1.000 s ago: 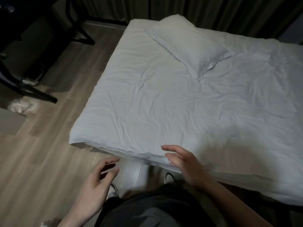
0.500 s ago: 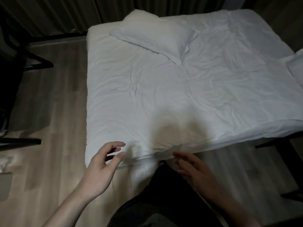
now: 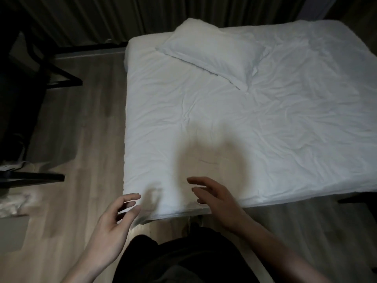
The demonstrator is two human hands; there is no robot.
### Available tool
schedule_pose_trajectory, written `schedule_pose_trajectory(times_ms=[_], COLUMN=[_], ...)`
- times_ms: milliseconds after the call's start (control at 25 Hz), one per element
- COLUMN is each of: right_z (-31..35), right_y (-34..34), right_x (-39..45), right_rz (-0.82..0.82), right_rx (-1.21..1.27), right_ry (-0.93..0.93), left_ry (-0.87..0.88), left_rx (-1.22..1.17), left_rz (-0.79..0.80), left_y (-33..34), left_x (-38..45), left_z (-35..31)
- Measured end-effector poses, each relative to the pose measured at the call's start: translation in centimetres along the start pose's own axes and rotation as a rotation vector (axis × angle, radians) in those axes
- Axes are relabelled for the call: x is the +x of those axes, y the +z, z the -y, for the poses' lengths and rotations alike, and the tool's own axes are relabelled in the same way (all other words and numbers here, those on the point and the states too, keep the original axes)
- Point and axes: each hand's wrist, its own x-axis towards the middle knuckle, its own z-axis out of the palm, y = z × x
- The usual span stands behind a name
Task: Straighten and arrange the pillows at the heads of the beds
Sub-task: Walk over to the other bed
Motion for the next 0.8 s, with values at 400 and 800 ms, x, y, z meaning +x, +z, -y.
schedule_pose_trajectory(times_ms=[400, 800], right_z=[0.3, 7.1], right_y=[7.8, 29.6], right_x=[2.6, 5.8], right_rz=[-0.360, -0.653], right_rx=[0.179, 0.401], right_ry=[0.129, 0.148], left_ry=[0.156, 0.279], left_rx=[0.079, 0.260], left_rz=[0.239, 0.548], left_y=[-9.6, -25.9], left_x=[13.1, 25.4], left_z=[-1.7, -0.2])
